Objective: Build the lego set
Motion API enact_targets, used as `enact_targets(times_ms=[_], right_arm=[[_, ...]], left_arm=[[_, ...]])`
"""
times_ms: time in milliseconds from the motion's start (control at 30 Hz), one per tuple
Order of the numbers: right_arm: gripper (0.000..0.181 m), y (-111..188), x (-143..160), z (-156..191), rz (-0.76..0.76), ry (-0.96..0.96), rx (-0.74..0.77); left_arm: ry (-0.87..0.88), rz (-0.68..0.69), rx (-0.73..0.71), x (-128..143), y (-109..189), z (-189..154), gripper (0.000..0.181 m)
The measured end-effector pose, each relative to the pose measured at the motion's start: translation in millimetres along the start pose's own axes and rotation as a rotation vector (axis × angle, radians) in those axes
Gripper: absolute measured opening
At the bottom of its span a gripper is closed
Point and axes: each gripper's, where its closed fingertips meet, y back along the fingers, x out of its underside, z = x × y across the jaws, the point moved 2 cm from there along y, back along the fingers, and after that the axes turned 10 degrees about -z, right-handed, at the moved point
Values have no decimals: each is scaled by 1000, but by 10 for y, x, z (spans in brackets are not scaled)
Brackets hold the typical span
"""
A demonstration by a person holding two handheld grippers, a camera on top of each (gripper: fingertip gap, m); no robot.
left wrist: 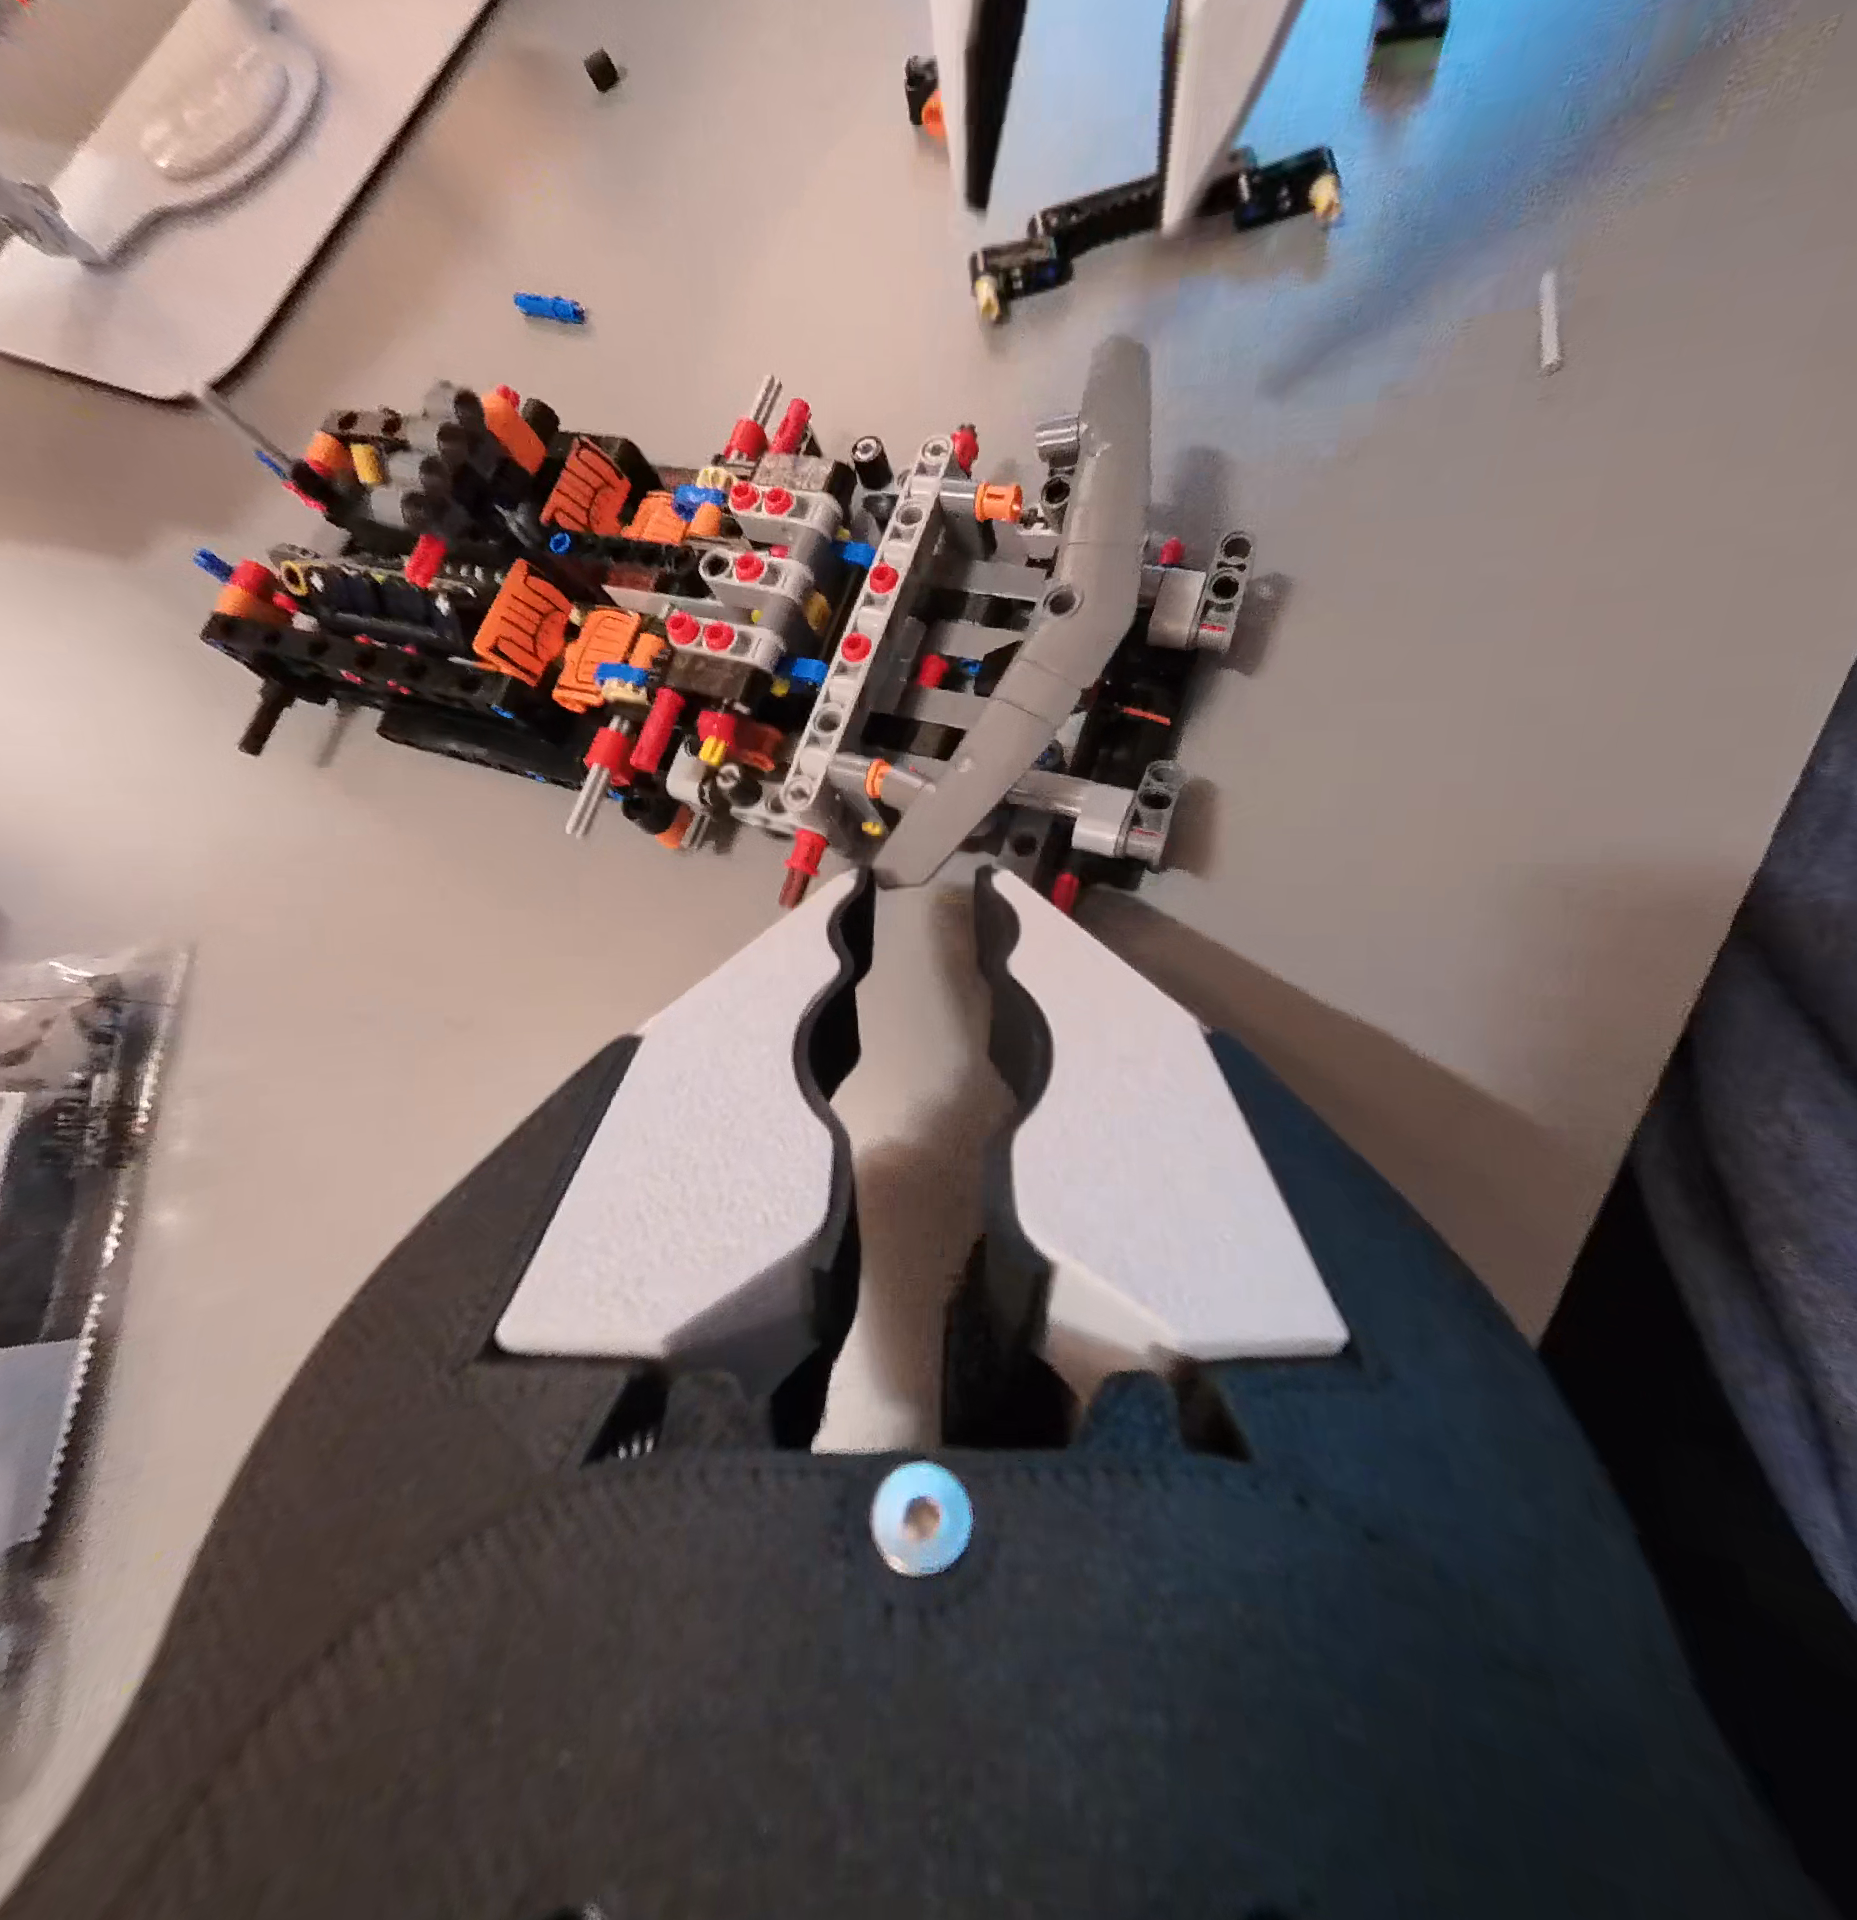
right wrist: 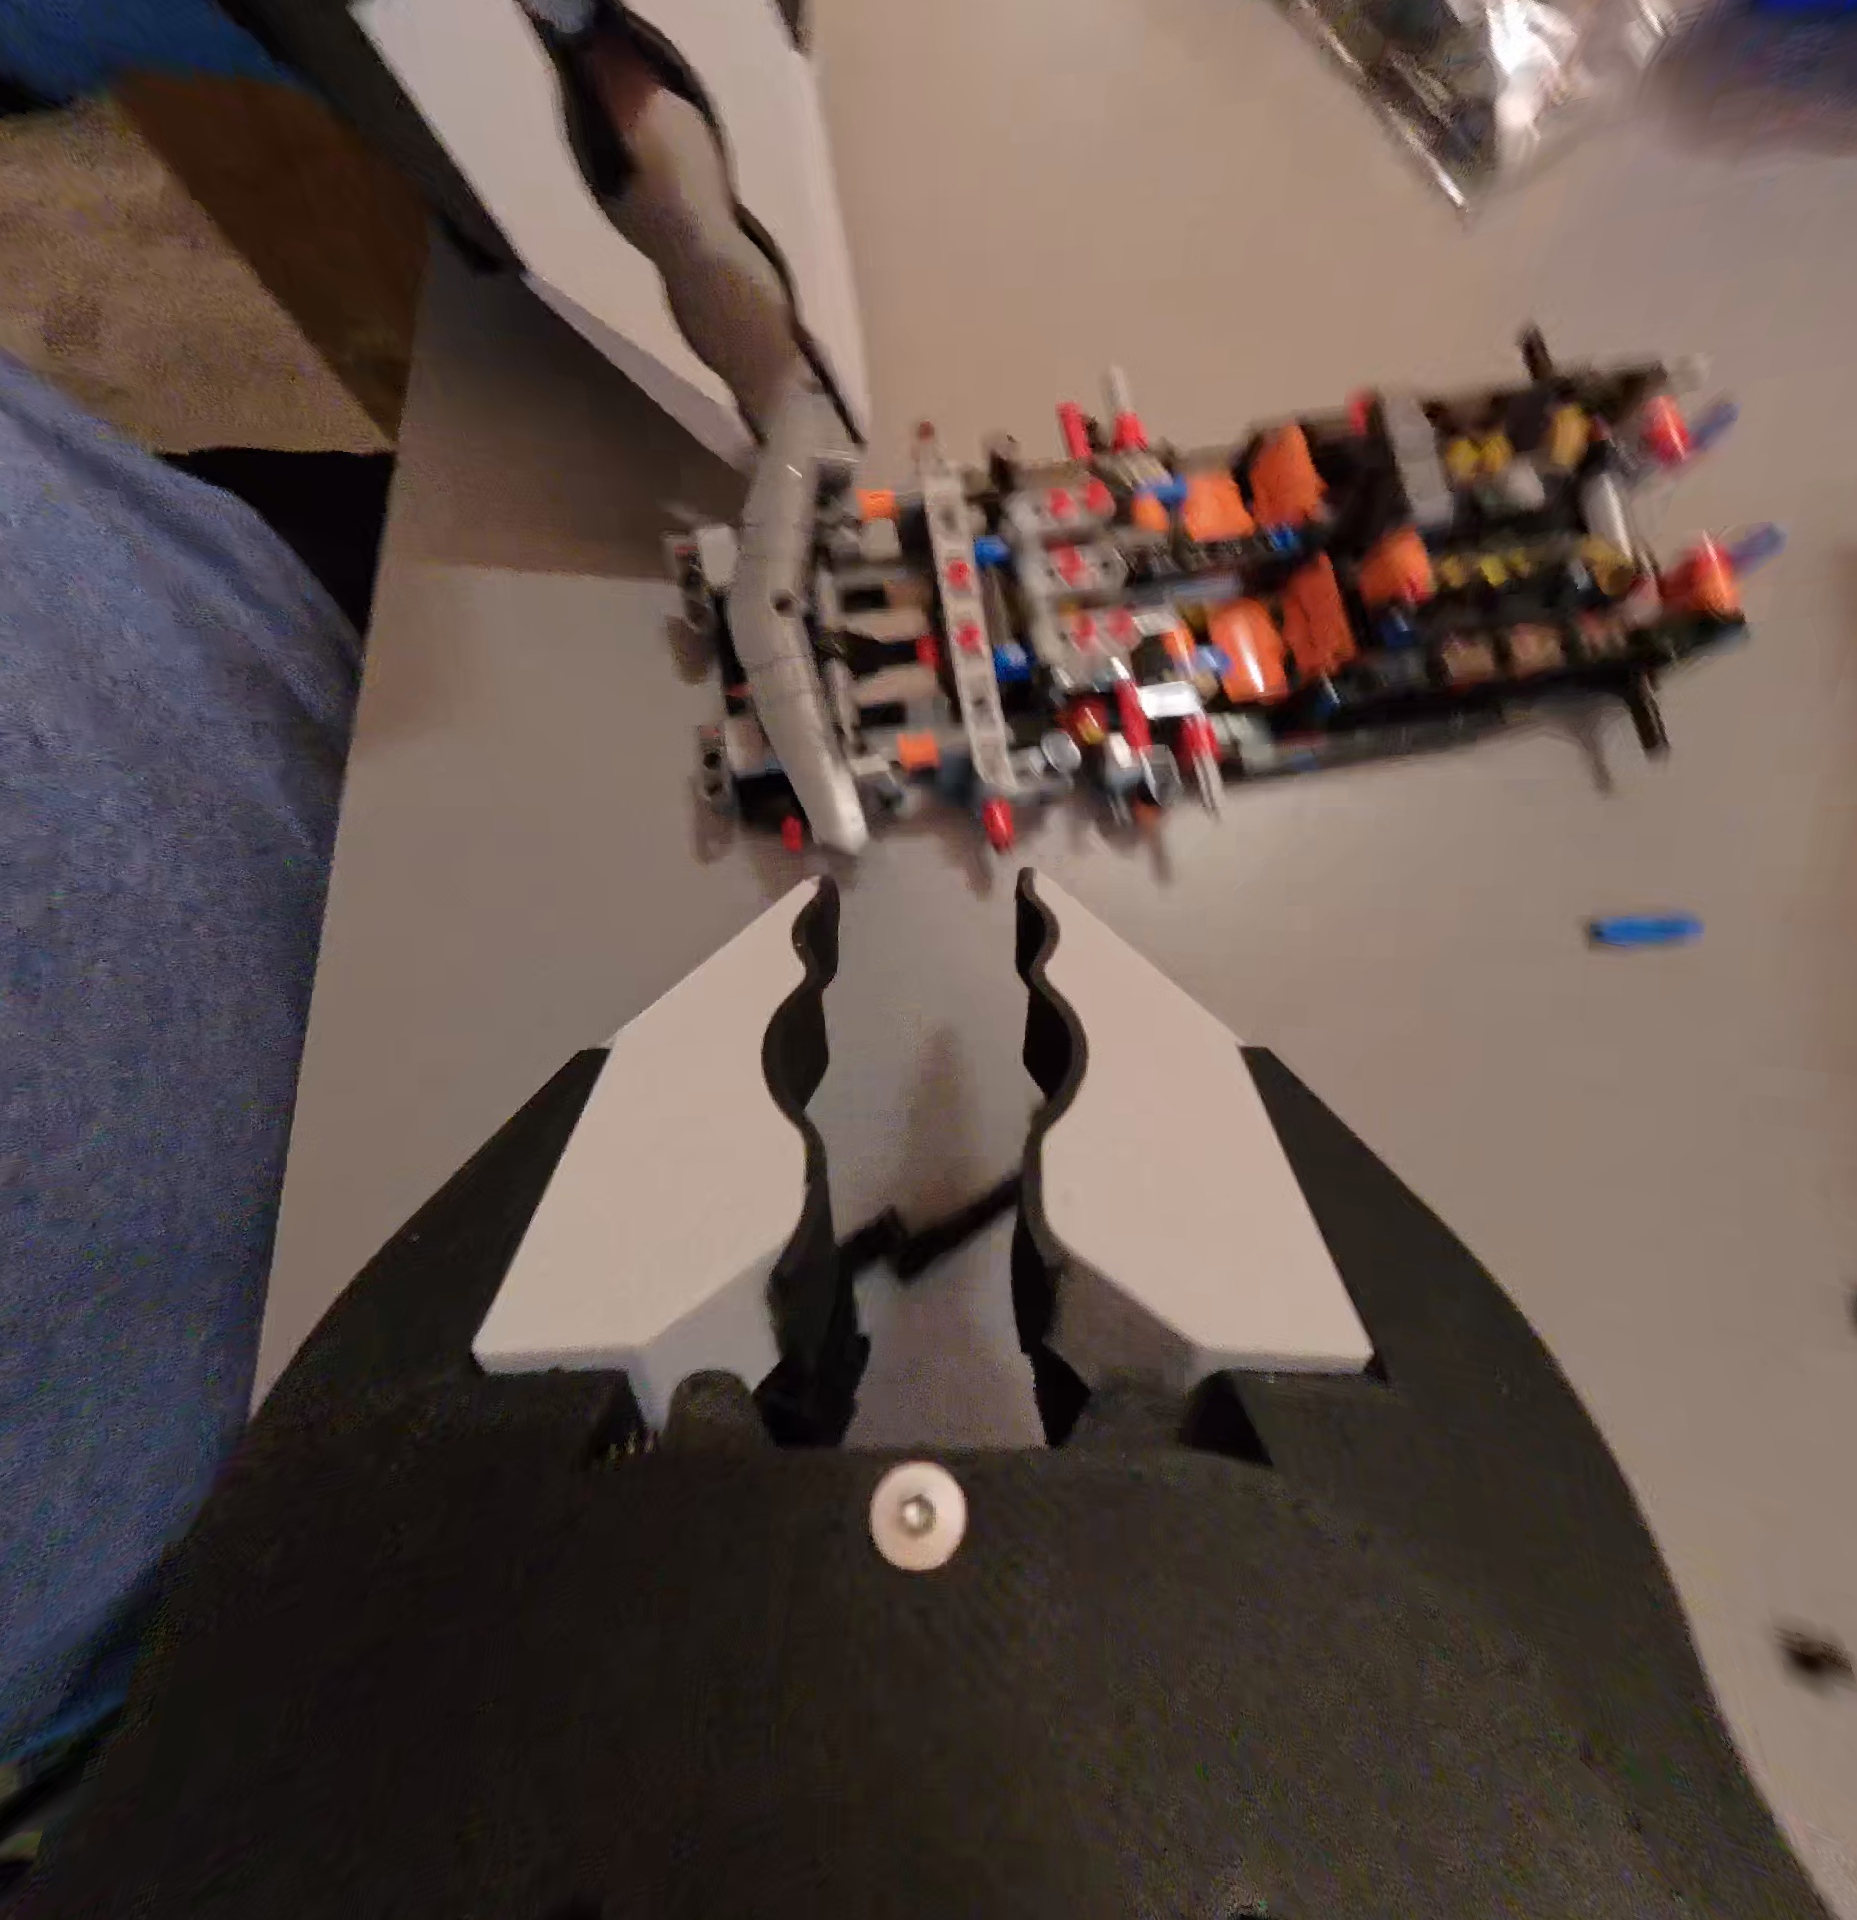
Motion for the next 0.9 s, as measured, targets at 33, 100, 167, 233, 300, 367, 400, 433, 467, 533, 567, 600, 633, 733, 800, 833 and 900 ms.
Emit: enact_targets(times_ms=[33, 100, 167, 233, 300, 367, 400, 433, 467, 533, 567, 600, 633, 733, 800, 833, 900], right_arm=[[31, 89, 60, -53, 25, -40, 41], [29, 239, 284, -155, 126, -106, 136], [28, 306, 517, -180, 218, -185, 194], [27, 300, 655, -175, 254, -236, 230], [24, 260, 728, -184, 265, -276, 262], [16, 239, 743, -203, 263, -289, 292], [9, 243, 747, -217, 269, -285, 305], [5, 245, 747, -228, 271, -276, 313], [4, 239, 732, -228, 262, -268, 315], [4, 238, 679, -226, 247, -222, 327], [4, 249, 628, -228, 236, -185, 340], [4, 257, 541, -215, 210, -141, 342], [4, 272, 435, -208, 178, -91, 354], [4, 355, 114, -220, 105, 77, 424], [4, 406, -96, -204, 63, 167, 466], [4, 421, -193, -183, 44, 211, 477], [4, 441, -370, -127, 14, 300, 499]], left_arm=[[11, -12, 1, 5, 15, 5, 19], [34, -30, 3, 8, 55, 21, 20], [36, -48, -7, 1, 94, 53, 20], [40, -58, -8, -7, 122, 75, 20], [40, -76, -11, -33, 142, 87, 20], [40, -89, -15, -59, 158, 93, 20], [38, -99, -24, -78, 169, 101, 20], [39, -112, -27, -104, 179, 103, 19], [43, -127, -35, -137, 188, 113, 19], [43, -158, -62, -222, 211, 148, 18], [42, -175, -70, -285, 222, 160, 18], [42, -195, -78, -367, 233, 173, 19], [42, -220, -79, -461, 235, 174, 19], [75, -289, -46, -747, 175, 127, 24], [121, -328, -12, -899, 97, 103, 31], [154, -350, 7, -963, 55, 96, 35], [239, -407, 54, -1085, -8, 90, 40]])
